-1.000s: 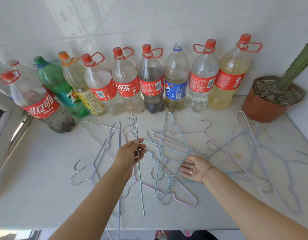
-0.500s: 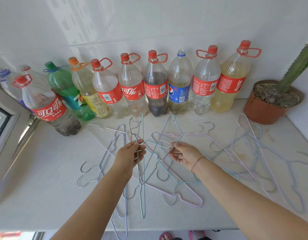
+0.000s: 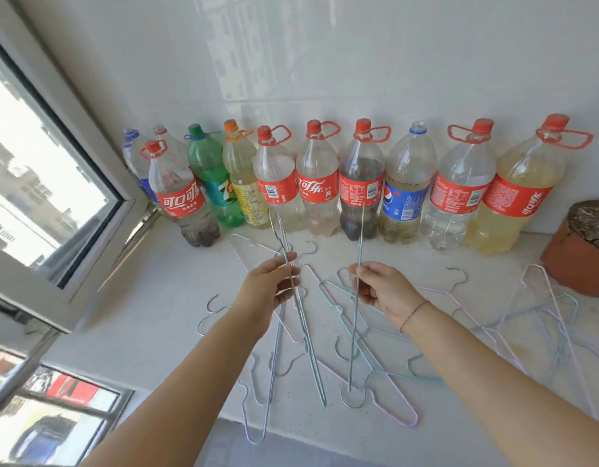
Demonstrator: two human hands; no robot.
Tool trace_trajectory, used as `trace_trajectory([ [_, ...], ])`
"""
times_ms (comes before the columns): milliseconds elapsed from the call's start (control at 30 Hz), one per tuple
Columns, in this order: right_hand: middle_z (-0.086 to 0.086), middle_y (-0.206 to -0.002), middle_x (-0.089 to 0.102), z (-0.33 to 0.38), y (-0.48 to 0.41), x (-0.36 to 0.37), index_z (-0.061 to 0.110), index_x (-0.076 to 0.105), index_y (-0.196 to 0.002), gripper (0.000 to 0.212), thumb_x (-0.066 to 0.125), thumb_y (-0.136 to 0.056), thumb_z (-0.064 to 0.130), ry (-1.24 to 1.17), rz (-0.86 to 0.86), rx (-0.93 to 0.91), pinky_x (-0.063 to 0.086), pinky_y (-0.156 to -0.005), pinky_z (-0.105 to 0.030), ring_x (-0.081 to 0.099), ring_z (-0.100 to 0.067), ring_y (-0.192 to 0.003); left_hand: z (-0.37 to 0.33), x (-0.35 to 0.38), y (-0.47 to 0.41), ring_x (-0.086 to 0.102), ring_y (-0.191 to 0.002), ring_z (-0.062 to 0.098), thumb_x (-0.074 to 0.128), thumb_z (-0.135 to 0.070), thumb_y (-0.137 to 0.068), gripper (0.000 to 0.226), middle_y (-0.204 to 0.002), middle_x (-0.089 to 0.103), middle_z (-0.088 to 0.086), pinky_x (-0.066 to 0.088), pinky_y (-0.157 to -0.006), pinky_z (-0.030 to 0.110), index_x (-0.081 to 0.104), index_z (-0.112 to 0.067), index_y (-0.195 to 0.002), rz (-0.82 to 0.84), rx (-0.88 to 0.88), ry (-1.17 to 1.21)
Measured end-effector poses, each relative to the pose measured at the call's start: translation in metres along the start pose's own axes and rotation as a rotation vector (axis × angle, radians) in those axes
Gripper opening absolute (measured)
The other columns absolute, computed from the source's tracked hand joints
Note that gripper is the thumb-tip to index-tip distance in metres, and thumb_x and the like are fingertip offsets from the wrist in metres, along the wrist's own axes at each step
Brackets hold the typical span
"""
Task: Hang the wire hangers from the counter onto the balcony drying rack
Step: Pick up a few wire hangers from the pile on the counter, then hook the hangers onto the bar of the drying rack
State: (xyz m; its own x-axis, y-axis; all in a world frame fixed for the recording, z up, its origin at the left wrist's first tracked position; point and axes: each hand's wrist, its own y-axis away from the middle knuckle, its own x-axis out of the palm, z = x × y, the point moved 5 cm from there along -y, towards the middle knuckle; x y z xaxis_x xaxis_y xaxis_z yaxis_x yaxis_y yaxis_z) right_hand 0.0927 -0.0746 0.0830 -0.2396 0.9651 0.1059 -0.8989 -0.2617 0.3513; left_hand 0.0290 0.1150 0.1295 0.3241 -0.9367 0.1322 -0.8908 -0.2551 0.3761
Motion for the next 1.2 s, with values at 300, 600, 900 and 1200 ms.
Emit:
trace_trajectory([
  [300, -0.002, -0.067, 0.055, 0.042, 0.039, 0.043, 0.009, 0.063, -0.096, 0.021, 0.042, -0.097, 0.008, 0.106, 0.367, -0.126, 0.044, -0.064, -0.024, 0.052, -0.013, -0.061, -0.018, -0.017, 0.077, 0.058, -0.069, 0.012, 0.051, 0.003, -0.090, 0.036, -0.079, 0.066, -0.001, 0.049, -0.066, 0.021, 0.059, -0.013, -0.122, -0.210, 0.195, 0.071],
  [600, -0.001, -0.068, 0.052, 0.071, 0.121, 0.102, 0.009, 0.066, -0.103, 0.024, 0.043, -0.097, 0.013, 0.229, 0.690, -0.224, 0.041, -0.059, -0.021, 0.049, -0.012, -0.062, -0.028, -0.056, 0.221, 0.060, -0.069, 0.014, 0.054, 0.004, -0.089, 0.031, -0.086, 0.070, 0.006, 0.052, -0.065, 0.018, 0.058, -0.006, -0.118, -0.528, 0.374, 0.171],
  [900, -0.002, -0.070, 0.054, 0.059, 0.264, 0.192, 0.013, 0.069, -0.101, 0.023, 0.047, -0.095, 0.017, 0.196, 1.070, -0.180, 0.042, -0.064, -0.024, 0.047, -0.014, -0.066, -0.011, -0.099, 0.396, 0.061, -0.061, 0.011, 0.053, 0.007, -0.089, 0.018, -0.079, 0.074, 0.006, 0.050, -0.057, 0.017, 0.058, -0.004, -0.103, -0.861, 0.481, 0.247],
  [1200, -0.004, -0.066, 0.054, 0.047, 0.427, 0.251, 0.006, 0.069, -0.100, 0.023, 0.049, -0.093, 0.014, 0.152, 1.363, -0.084, 0.039, -0.060, -0.023, 0.046, -0.015, -0.065, 0.018, -0.116, 0.574, 0.059, -0.070, 0.015, 0.053, 0.006, -0.089, 0.017, -0.075, 0.073, 0.006, 0.051, -0.063, 0.021, 0.059, -0.004, -0.100, -1.135, 0.519, 0.292],
])
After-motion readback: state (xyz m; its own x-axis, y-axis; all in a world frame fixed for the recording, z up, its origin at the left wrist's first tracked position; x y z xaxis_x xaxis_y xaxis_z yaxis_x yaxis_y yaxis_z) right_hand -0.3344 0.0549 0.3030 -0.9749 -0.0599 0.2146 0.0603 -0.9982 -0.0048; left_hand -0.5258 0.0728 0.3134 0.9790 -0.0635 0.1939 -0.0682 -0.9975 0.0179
